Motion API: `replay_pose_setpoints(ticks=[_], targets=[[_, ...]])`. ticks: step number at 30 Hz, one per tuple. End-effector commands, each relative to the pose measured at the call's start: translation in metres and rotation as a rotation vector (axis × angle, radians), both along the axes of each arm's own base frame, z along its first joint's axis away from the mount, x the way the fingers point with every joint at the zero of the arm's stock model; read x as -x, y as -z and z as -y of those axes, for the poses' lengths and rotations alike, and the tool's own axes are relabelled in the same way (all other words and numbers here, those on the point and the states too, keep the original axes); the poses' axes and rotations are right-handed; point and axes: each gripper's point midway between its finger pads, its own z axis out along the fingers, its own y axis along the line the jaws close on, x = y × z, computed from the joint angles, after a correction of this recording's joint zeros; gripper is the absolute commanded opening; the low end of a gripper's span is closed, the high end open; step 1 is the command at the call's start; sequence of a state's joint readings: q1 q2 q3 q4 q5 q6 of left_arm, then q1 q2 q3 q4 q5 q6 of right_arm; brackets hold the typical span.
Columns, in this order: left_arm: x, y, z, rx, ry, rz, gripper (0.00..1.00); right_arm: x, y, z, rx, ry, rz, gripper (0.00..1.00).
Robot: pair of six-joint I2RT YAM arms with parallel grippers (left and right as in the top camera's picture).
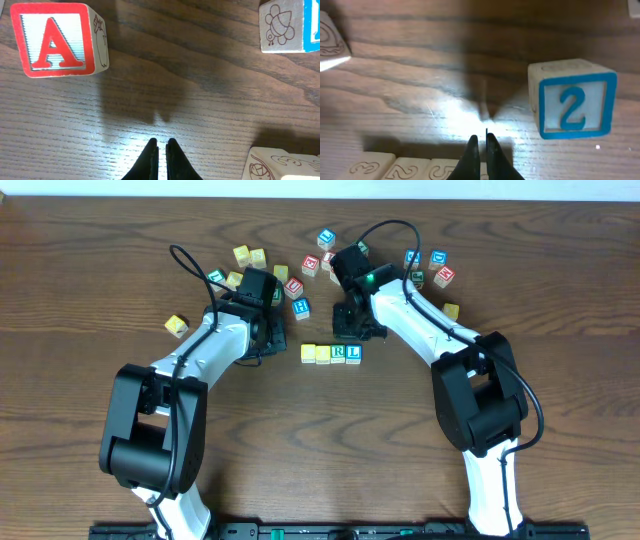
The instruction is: Spell out CORL
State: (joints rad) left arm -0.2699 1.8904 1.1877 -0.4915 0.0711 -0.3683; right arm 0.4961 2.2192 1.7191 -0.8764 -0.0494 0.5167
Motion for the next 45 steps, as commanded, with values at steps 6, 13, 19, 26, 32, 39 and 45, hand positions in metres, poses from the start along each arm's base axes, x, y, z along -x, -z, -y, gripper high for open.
replay_pose_setpoints(ticks=[6, 13, 19, 26, 32, 39, 45], targets=[[-0.001, -0.006, -0.004, -0.018, 0.002, 0.017, 0.08, -0.020, -0.029, 0.003, -0.046, -0.047, 0.056, 0.02], [-0.002, -0.006, -0.007, -0.037, -0.004, 0.023, 0.08, -0.024, -0.054, -0.021, -0.137, -0.138, 0.122, 0.07], [-0.009, -0.008, -0.027, -0.119, -0.046, 0.055, 0.08, -0.018, -0.041, -0.069, -0.148, -0.140, 0.174, 0.05], [-0.014, -0.008, -0.060, -0.117, -0.171, 0.052, 0.08, -0.006, -0.017, -0.096, -0.142, -0.188, 0.162, 0.04], [-0.016, -0.008, -0.083, -0.099, -0.273, 0.043, 0.08, -0.002, -0.004, -0.099, -0.143, -0.195, 0.136, 0.04], [-0.016, -0.008, -0.084, -0.098, -0.274, 0.042, 0.08, 0.009, -0.002, -0.102, -0.137, -0.211, 0.106, 0.02], [-0.015, -0.007, -0.084, -0.100, -0.274, 0.039, 0.08, 0.010, -0.001, -0.102, -0.134, -0.211, 0.100, 0.02]])
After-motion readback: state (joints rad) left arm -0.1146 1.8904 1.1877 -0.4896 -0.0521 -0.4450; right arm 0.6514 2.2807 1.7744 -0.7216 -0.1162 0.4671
